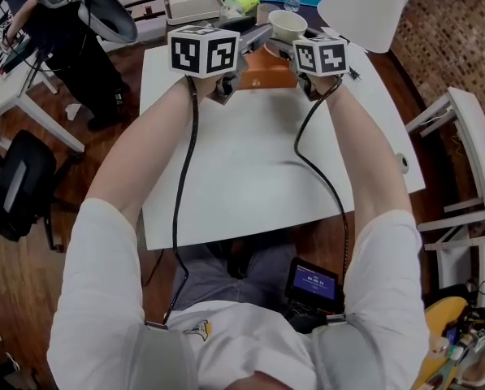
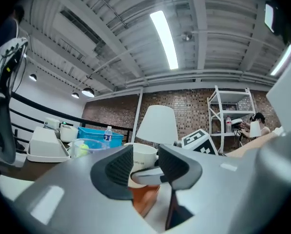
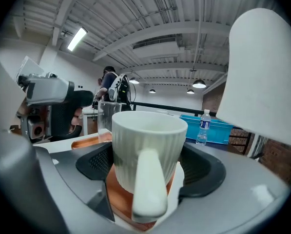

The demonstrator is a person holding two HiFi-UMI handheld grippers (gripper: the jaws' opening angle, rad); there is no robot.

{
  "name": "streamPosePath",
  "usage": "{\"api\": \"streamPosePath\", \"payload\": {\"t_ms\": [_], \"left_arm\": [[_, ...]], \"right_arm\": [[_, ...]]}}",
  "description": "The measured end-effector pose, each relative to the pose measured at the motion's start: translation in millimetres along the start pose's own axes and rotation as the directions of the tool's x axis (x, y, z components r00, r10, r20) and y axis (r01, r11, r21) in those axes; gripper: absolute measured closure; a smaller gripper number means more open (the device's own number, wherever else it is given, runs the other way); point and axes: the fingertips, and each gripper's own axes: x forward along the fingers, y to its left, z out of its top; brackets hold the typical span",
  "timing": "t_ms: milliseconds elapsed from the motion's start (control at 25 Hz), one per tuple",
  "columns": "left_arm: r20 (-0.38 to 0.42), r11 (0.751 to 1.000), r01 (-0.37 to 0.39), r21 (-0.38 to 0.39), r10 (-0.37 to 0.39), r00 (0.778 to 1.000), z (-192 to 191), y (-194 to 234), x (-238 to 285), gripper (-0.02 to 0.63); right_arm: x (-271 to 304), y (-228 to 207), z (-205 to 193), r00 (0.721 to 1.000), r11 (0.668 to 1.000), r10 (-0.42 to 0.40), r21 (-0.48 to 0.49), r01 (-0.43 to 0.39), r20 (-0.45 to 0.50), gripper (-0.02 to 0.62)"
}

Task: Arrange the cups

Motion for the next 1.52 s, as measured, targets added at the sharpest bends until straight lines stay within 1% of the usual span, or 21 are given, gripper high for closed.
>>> {"api": "streamPosePath", "payload": {"t_ms": [160, 240, 400, 480, 600, 760, 1040, 1280, 1520], "left_arm": [[-0.048, 1.000, 0.001, 0.016, 0.000, 0.999, -20, 8, -6, 0.459], [-0.076, 1.000, -0.020, 0.016, 0.021, 0.997, -30, 17, -8, 0.478], [-0.101, 0.997, -0.070, 0.036, 0.073, 0.992, -35, 30, -11, 0.523], [-0.121, 0.996, -0.083, 0.037, 0.087, 0.989, -41, 34, -12, 0.545], [-0.124, 0.995, -0.091, 0.040, 0.095, 0.988, -44, 39, -14, 0.559], [-0.148, 0.996, -0.090, 0.016, 0.091, 0.985, -55, 42, -13, 0.560], [-0.153, 0.996, -0.088, 0.022, 0.090, 0.984, -56, 41, -13, 0.560], [-0.173, 0.997, -0.072, -0.002, 0.070, 0.982, -64, 39, -13, 0.560], [-0.190, 0.997, -0.072, 0.006, 0.072, 0.979, -68, 37, -13, 0.560]], "right_arm": [[13, 6, 1, 1.000, 1.000, -0.007, -0.011, 0.007, -0.008, 0.170], [20, 9, 3, 1.000, 1.000, -0.010, -0.013, 0.010, -0.008, 0.170], [28, 11, 2, 1.000, 1.000, -0.021, -0.014, 0.020, -0.013, 0.170], [31, 11, 1, 1.000, 1.000, -0.023, -0.012, 0.023, -0.013, 0.170], [34, 12, -2, 1.000, 1.000, -0.026, -0.008, 0.026, -0.018, 0.170], [36, 10, -6, 0.999, 0.999, -0.035, -0.007, 0.035, -0.025, 0.170], [39, 9, -7, 0.997, 0.999, -0.052, -0.017, 0.051, -0.051, 0.170], [40, 9, -8, 0.997, 0.999, -0.050, -0.009, 0.050, -0.061, 0.170], [41, 9, -11, 0.996, 0.999, -0.044, 0.009, 0.045, -0.074, 0.172]]}}
